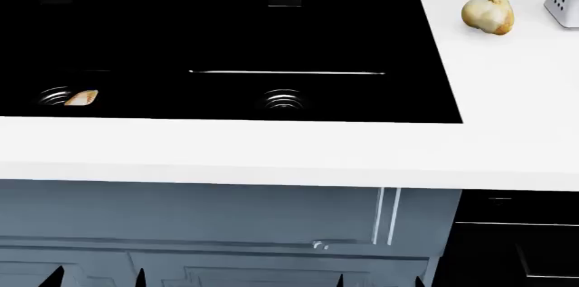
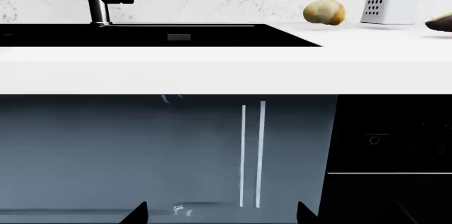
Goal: Turn on the sink faucet.
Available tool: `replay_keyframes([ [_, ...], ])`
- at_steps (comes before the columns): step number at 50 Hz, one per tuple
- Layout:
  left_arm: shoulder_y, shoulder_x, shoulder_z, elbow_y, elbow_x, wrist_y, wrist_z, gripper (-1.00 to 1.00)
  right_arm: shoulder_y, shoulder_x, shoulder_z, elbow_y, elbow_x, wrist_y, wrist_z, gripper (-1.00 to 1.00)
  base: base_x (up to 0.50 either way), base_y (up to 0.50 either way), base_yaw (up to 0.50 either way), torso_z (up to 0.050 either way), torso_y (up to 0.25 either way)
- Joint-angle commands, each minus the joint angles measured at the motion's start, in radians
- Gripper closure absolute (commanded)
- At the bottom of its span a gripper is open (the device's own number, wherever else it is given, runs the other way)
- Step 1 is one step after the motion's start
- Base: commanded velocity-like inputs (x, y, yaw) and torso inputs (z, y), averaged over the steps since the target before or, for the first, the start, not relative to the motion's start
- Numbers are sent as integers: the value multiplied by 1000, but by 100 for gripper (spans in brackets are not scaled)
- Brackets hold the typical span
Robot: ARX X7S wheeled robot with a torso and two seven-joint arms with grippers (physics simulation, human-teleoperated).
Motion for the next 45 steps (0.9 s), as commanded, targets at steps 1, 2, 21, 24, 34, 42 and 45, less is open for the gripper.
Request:
replay_keyframes([
  [1, 6, -17, 15, 3, -17, 3, -18, -100, 1, 15, -22, 0, 13, 2, 21, -100, 0, 0, 0, 0, 0],
  [2, 0, -19, 24, 0, -17, 2, -26, -100, 1, 20, -26, -2, 20, 3, 26, -100, 0, 0, 0, 0, 0],
  [21, -2, -63, 72, 4, -56, 0, -80, -100, -5, 65, -82, -8, 69, -17, 59, -100, 0, 59, 0, 0, 0],
  [24, -2, -65, 76, 1, -61, -1, -87, -100, -3, 69, -84, -9, 78, -16, 63, -100, 0, 500, 0, 0, 0],
  [34, -11, -77, 91, -2, -65, -11, -108, -100, -5, 80, -97, -9, 89, -22, 79, -100, 0, 500, 0, 0, 0],
  [42, -12, -85, 101, -4, -76, -11, -118, -100, -3, 88, -107, -6, 100, -26, 88, -100, 0, 500, 0, 0, 0],
  [45, -16, -87, 108, -8, -75, -14, -122, -100, -5, 92, -110, -10, 99, -29, 95, -100, 0, 500, 0, 0, 0],
])
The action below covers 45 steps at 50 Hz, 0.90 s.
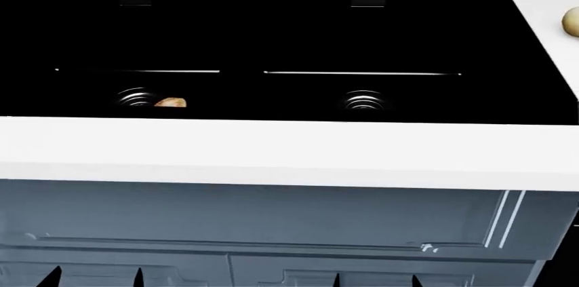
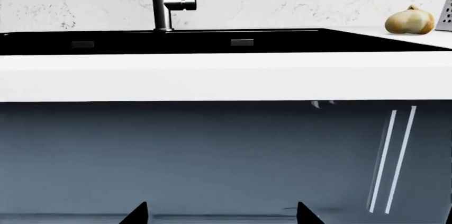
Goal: Turn on the sink faucet.
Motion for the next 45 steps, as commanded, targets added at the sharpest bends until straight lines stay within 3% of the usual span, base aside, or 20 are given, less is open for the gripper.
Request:
replay_keyframes([
  [1, -6, -12, 18, -3, -10, -8, -17, -100, -1, 14, -16, -2, 7, -6, 21, -100, 0, 195, 0, 0, 0],
  [24, 5, -41, 35, 7, -41, 19, -39, -100, -2, 36, -42, -8, 17, -11, 60, -100, 0, 28, 0, 0, 0],
  [45, 14, -63, 57, 24, -60, 35, -44, -100, 3, 54, -65, -5, 32, -17, 75, -100, 0, 0, 0, 49, 0],
])
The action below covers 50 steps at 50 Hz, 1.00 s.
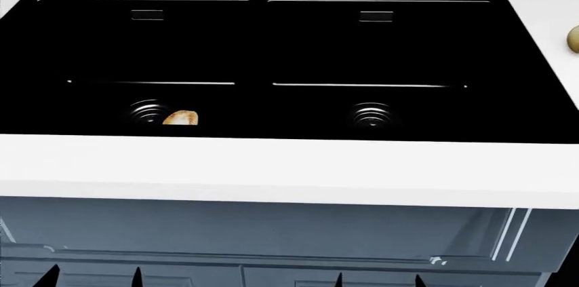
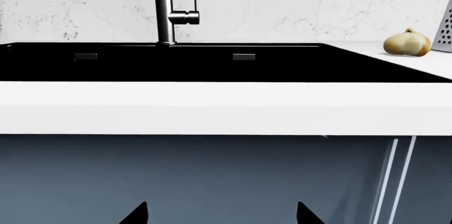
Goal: Turn on the sink faucet.
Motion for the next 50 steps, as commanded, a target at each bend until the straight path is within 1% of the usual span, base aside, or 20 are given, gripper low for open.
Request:
replay_keyframes([
  [1, 6, -15, 6, 10, -14, 5, -4, -100, 2, 10, -14, -2, 4, -2, 8, -100, 0, 0, 0, 50, 0],
  [19, 10, -25, 18, 12, -33, 21, -10, -100, 3, 23, -30, -1, 13, -5, 21, -100, 0, 0, 0, 50, 0],
  [24, 6, -24, 14, 11, -38, 23, -23, -100, 2, 25, -32, 0, 21, -6, 22, -100, 0, 0, 0, 3, 0],
  [26, 4, -26, 23, 6, -10, 2, -43, -100, 4, 27, -35, 0, 22, -5, 22, -100, 0, 0, 0, 0, 0],
  [33, 5, -29, 19, 10, -40, 17, -34, -100, 3, 30, -40, 0, 27, -9, 25, -100, 0, 0, 0, 0, 0],
  [35, 6, -28, 20, 20, -36, 1, -46, -100, 6, 29, -39, 3, 40, -17, 19, -100, 0, 0, 0, 0, 0],
  [37, -8, -26, 13, 38, -57, -56, -54, -100, 16, 30, -30, -11, 65, -4, 15, -100, 0, 0, 0, 0, 0],
  [39, -24, -33, 14, 40, -28, -38, -69, -100, 29, 33, -20, -36, 72, 1, 24, -100, 0, 0, 0, 0, 0],
  [40, -43, -30, -4, 56, -87, -92, -57, -100, 45, 39, -22, -57, 73, 34, 26, -100, 0, 0, 0, 0, 0],
  [41, -73, -32, 2, 82, -73, -127, -72, -100, 62, 48, -20, -96, 74, 83, 35, -100, 0, 0, 0, 0, 0],
  [43, -106, -39, 4, 128, -92, -194, -70, -100, 90, 66, -14, -183, 72, 191, 66, -100, 0, 0, 0, 0, 0],
  [46, -141, -79, -10, 273, -147, -340, -67, -100, 163, 107, 5, -343, 89, 367, 87, -100, 0, 0, 0, 0, 0],
  [48, -188, -91, -14, 363, -178, -449, -84, -100, 207, 128, 22, -404, 119, 458, 87, -100, 0, 0, 0, 0, 0],
  [50, -218, -97, -10, 409, -195, -508, -89, -100, 244, 145, 33, -440, 136, 522, 87, -100, 0, 0, 0, 0, 0],
])
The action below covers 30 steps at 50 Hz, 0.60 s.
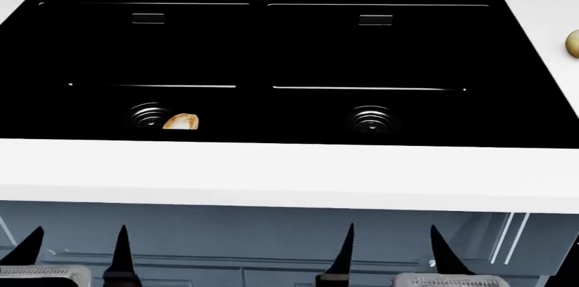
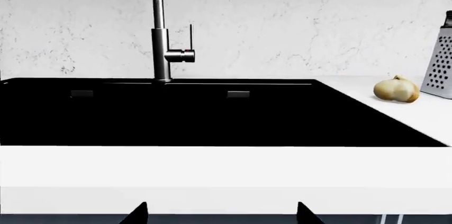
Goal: Turn on the sink faucet.
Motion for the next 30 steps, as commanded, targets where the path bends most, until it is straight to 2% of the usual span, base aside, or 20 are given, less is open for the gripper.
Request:
replay_keyframes([
  [1, -153, -54, -20, 279, -112, -351, -34, -100, 179, 86, 54, -271, 74, 360, 33, -100, 0, 0, 0, 0, 0],
  [11, -435, -85, -10, 272, -151, -541, -27, -100, 444, 161, 85, -282, 141, 564, -6, -100, 0, 0, 0, 0, 0],
  [15, -483, -98, -4, 223, -157, -554, -3, -100, 539, 185, 74, -230, 138, 591, -30, -100, 0, 0, 0, 0, 0],
  [22, -684, -82, 27, 30, -142, -555, 38, -100, 719, 184, 63, -40, 149, 585, -91, -100, 0, 0, 0, 0, 0],
  [30, -924, -98, 96, -265, -71, -496, 116, -100, 927, 221, -31, 189, 101, 569, -188, -100, 0, 0, 0, 0, 0],
])
